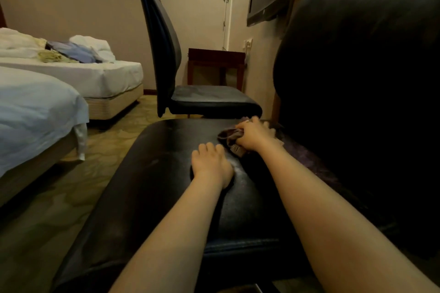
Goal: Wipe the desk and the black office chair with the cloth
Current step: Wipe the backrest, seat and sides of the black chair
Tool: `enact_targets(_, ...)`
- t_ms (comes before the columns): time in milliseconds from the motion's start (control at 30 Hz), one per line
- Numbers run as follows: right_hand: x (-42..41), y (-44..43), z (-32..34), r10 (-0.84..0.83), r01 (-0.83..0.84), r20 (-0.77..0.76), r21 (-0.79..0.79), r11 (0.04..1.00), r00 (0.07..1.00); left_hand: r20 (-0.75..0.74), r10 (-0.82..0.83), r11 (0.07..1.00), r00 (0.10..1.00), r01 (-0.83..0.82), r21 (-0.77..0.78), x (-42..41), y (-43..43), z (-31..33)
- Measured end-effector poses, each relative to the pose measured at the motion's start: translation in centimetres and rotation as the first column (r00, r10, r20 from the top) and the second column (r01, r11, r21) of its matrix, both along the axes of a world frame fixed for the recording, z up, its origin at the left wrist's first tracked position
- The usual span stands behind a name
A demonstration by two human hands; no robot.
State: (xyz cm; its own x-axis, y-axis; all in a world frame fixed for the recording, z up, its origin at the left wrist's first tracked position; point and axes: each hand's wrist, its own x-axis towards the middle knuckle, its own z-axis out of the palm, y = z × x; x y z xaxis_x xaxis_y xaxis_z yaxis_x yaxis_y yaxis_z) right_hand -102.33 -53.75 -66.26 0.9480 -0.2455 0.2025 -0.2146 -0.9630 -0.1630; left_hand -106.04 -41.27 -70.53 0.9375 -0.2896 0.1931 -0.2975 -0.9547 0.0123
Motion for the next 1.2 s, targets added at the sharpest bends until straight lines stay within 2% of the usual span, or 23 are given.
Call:
enact_targets(167,0.2,-0.2,0.2,0.064,-0.066,-0.071,-0.025,0.998,0.995,0.009,0.018,1.000,1.000,-0.018,0.016,0.7,0.3,-0.1)
enact_targets(633,-9.2,-1.7,-0.2,0.210,-0.209,-0.054,0.019,0.978,0.976,0.021,0.079,0.996,0.997,-0.080,0.041,-0.1,-0.5,0.4)
enact_targets(833,-14.8,-2.7,-0.1,0.241,-0.239,-0.048,0.032,0.970,0.969,-0.058,0.038,0.999,0.998,-0.037,0.022,-0.2,0.4,0.6)
enact_targets(1000,-19.5,-3.1,1.2,0.266,-0.267,-0.120,0.003,0.964,0.956,-0.132,0.004,1.000,0.991,-0.006,-0.014,-1.3,1.0,1.7)
enact_targets(1133,-23.7,-4.3,3.9,0.347,-0.333,-0.275,0.097,0.938,0.897,-0.158,0.011,1.000,0.987,-0.012,-0.008,-1.8,1.2,2.3)
enact_targets(1200,-24.7,-5.2,4.9,0.336,-0.300,-0.266,0.167,0.939,0.903,-0.195,0.022,1.000,0.981,-0.021,0.009,-1.7,0.9,3.0)
